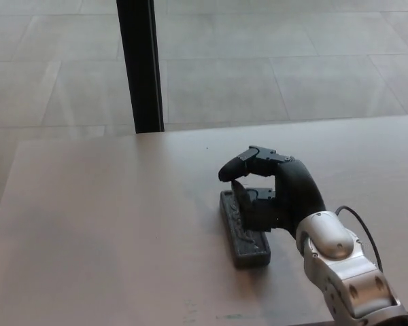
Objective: The robot uses its right hand to hold the eraser kept in the middle of the desk and use it to wipe the desk by swiping its surface twice
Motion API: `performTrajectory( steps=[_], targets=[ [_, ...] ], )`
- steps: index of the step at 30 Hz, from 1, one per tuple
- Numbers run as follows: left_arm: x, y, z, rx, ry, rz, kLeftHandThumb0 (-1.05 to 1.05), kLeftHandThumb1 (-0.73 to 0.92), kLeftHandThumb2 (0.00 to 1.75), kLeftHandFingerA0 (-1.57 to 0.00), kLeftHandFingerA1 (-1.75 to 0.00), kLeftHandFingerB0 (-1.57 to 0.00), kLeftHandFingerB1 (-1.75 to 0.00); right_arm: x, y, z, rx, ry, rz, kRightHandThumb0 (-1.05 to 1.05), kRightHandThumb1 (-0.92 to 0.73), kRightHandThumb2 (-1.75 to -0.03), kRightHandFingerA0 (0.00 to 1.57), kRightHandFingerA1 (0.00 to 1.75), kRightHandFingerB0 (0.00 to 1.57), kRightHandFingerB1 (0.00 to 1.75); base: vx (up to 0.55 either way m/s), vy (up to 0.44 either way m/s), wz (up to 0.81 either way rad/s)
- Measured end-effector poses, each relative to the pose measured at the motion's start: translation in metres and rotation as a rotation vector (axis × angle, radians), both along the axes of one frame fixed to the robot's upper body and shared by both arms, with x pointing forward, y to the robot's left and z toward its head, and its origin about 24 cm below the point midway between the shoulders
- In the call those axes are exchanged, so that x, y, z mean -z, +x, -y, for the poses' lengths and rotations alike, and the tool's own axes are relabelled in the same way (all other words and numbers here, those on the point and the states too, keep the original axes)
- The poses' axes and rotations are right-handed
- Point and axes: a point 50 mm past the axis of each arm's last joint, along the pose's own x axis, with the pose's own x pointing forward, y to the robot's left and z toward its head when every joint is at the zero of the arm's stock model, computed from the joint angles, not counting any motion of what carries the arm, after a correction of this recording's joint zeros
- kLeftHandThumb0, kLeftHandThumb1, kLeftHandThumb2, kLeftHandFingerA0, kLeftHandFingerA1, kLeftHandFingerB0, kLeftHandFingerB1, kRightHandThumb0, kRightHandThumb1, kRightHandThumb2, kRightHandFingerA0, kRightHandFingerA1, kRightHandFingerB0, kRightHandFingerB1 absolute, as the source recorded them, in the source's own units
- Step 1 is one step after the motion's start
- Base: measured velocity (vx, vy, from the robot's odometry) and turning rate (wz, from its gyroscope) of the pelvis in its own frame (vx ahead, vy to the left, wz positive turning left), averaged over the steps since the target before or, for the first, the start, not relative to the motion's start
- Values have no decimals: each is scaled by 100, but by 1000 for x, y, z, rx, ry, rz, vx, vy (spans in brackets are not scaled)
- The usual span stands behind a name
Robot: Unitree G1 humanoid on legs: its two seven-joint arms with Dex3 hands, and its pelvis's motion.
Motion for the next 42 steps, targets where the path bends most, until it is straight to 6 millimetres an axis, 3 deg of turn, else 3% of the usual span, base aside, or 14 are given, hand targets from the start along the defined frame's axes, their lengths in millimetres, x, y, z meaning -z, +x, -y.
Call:
performTrajectory(
  steps=[4,5,16,18,23,27,30,32,33,35,37,39,40,42],
  targets=[
    [-1,2,-1,5,4,1,-45,53,92,-81,-80,-62,-69,12,-1,2,9,-24,-26,-31,-54,-107,100,175,79,161,0,0,0],
    [-1,2,-1,5,5,1,-43,55,93,-77,-79,-61,-69,15,-2,2,11,-29,-35,-32,-59,-95,100,175,71,175,0,0,0],
    [-1,3,0,16,12,-4,-46,56,95,-81,-81,-61,-69,37,-3,5,39,-134,-69,-31,-63,-86,92,175,57,175,0,0,0],
    [-1,3,0,18,14,-7,-43,56,96,-78,-80,-57,-68,38,-2,5,40,-148,-63,-32,-62,-86,94,175,64,167,0,0,0],
    [-1,3,0,20,15,-6,-48,57,96,-79,-79,-61,-69,37,2,1,44,-190,-45,-30,-67,-81,90,175,61,165,0,0,0],
    [0,2,0,17,12,-12,-46,58,97,-79,-80,-63,-71,37,3,-2,32,-242,-17,-32,-71,-74,72,156,71,121,0,0,0],
    [-1,2,0,19,14,-11,-47,58,98,-79,-80,-60,-69,38,4,-4,11,-296,13,-31,-71,-77,81,142,79,109,0,0,0],
    [-1,2,0,20,15,-11,-47,58,98,-79,-80,-60,-69,39,4,-4,-5,-336,31,-31,-71,-77,81,142,79,109,0,0,0],
    [-1,2,0,20,15,-11,-47,58,98,-79,-79,-58,-68,39,4,-4,-11,-350,40,-30,-70,-81,80,167,77,112,0,0,0],
    [-1,3,0,20,15,-11,-48,58,98,-79,-79,-62,-70,39,4,-4,-32,-395,65,-33,-68,-79,76,155,80,105,0,0,0],
    [0,2,1,18,13,-13,-50,58,98,-77,-79,-58,-68,40,3,-5,-54,-432,91,-32,-65,-84,77,167,73,132,0,0,0],
    [0,3,1,17,10,-11,-51,58,98,-79,-79,-59,-68,40,2,-5,-70,-455,112,-31,-65,-85,78,168,73,137,0,0,0],
    [0,3,1,17,10,-11,-50,58,99,-76,-78,-60,-69,40,2,-5,-73,-460,118,-31,-72,-76,70,147,66,96,0,0,0],
    [0,4,1,17,9,-10,-51,58,98,-77,-79,-61,-69,41,1,-5,-82,-473,134,-33,-73,-77,73,147,66,88,0,0,0]
  ],
)
